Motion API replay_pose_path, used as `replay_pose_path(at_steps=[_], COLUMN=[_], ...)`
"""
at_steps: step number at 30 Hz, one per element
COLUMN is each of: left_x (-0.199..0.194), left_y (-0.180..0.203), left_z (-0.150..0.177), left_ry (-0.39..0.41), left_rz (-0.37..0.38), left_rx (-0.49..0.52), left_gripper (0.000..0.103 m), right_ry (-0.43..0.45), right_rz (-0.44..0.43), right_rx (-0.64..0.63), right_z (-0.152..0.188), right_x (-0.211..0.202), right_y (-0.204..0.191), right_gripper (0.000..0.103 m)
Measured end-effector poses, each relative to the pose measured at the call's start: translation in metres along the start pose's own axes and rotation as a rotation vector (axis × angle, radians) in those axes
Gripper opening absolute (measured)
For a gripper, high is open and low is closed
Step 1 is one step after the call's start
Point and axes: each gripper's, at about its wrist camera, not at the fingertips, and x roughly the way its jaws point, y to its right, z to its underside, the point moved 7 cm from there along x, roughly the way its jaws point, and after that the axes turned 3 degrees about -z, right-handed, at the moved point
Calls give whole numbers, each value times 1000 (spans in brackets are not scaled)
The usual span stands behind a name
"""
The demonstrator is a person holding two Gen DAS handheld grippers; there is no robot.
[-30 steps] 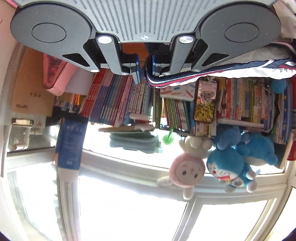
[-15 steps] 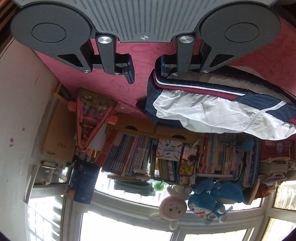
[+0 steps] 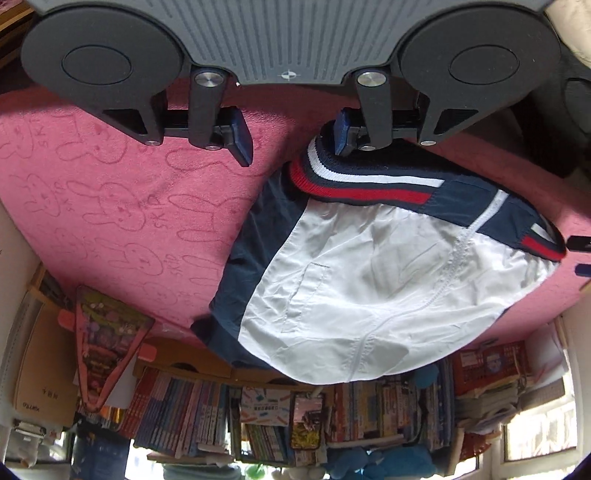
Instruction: Fold clothes
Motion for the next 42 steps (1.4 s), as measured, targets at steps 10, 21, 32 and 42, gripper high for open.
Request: replay_pose_path(at_steps=[10,21,32,42], left_x=[52,208,182,188], left_y=[-38,-40,-42,-46], left_z=[-114,-101,-70,-73], left_ry=[240,-76,9,-4], left_rz=[51,-151,-205,-258], left_rx=[-220,-321,-131,-135], left_gripper=[103,64,47,64], right_ry=[266,72,294,188], right_rz=[-83,163,639,306], right_rx=[28,67,214,-29], right_z=[-106,-214,-188,-249], right_x=[-14,243,157,231], right_y=[29,38,111,82], right_gripper=[90,82,5,77])
